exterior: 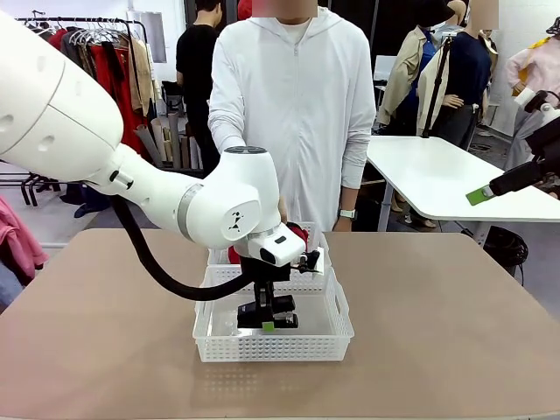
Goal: Distribute items into two baskets.
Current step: Place the picked Stapler into the Organizing basket as instructed by the person.
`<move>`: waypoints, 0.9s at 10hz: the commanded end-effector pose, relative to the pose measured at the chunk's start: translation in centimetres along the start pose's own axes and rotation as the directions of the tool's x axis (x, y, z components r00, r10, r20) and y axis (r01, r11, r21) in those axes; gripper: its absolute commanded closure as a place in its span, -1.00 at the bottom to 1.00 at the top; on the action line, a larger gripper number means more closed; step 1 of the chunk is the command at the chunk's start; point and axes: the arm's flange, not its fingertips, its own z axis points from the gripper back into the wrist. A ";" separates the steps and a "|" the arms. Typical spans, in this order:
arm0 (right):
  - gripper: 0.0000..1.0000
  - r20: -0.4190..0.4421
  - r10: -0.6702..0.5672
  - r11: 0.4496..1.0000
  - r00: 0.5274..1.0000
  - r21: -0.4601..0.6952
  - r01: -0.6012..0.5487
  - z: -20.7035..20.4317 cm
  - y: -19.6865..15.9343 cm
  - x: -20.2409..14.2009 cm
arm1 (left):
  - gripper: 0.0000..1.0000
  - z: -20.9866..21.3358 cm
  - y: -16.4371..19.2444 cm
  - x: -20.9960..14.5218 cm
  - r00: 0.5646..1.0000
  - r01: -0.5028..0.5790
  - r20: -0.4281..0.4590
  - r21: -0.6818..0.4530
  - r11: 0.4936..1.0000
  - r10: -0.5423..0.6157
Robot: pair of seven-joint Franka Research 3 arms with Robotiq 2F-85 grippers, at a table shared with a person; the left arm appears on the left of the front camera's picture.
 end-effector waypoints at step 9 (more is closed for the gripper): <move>-1.00 0.003 -0.001 1.000 1.000 0.000 0.001 0.1 0.0 0.0 | -1.00 4.2 0.0 -1.0 0.999 -0.018 -0.043 -0.037 0.999 0.016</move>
